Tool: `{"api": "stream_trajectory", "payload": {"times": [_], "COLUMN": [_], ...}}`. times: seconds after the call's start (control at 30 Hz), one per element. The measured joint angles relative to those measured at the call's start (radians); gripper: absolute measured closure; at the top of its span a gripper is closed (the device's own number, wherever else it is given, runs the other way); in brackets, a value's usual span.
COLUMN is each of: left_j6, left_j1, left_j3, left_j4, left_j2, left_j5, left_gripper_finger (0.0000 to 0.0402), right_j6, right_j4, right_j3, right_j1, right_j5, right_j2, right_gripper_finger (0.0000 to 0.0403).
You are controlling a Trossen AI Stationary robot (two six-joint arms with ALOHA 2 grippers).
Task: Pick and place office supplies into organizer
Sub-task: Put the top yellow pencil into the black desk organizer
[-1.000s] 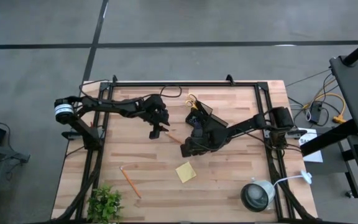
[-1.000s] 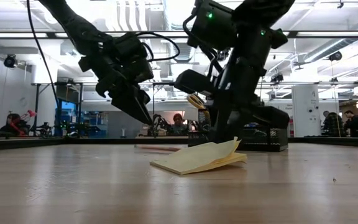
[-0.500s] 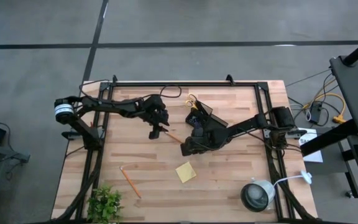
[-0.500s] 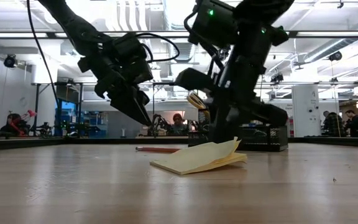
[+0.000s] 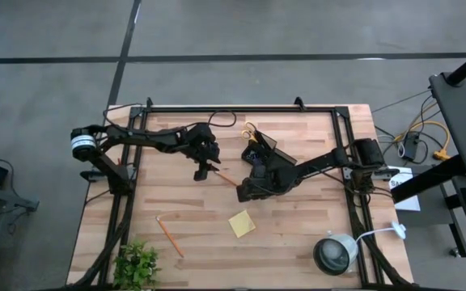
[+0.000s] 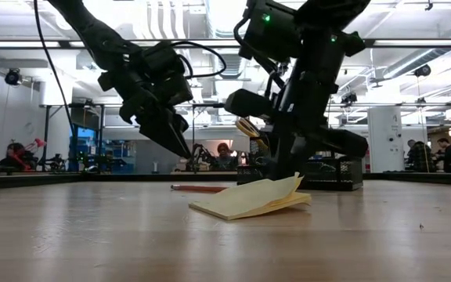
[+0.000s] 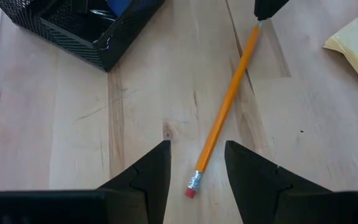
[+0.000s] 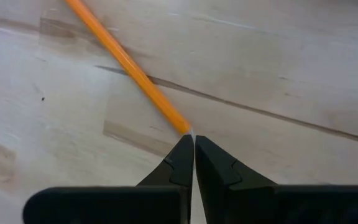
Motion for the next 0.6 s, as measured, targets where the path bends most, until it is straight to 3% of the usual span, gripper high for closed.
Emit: {"api": "stream_trajectory", "payload": {"times": [0.5, 0.6], "left_j6": [-0.001, -0.001], "left_j1": [0.0, 0.0], "left_j3": [-0.002, -0.005], "left_j4": [-0.006, -0.01], "left_j2": [0.0, 0.0], "left_j5": [0.0, 0.0], "left_gripper_finger": [0.0265, 0.0265], "right_j6": [-0.003, -0.117], "right_j4": [0.03, 0.023], "right_j3": [0.005, 0.039], "right_j1": [0.0, 0.015], "right_j5": [-0.005, 0.031], "right_j2": [0.034, 0.016], "right_gripper_finger": [0.0394, 0.0394]}}
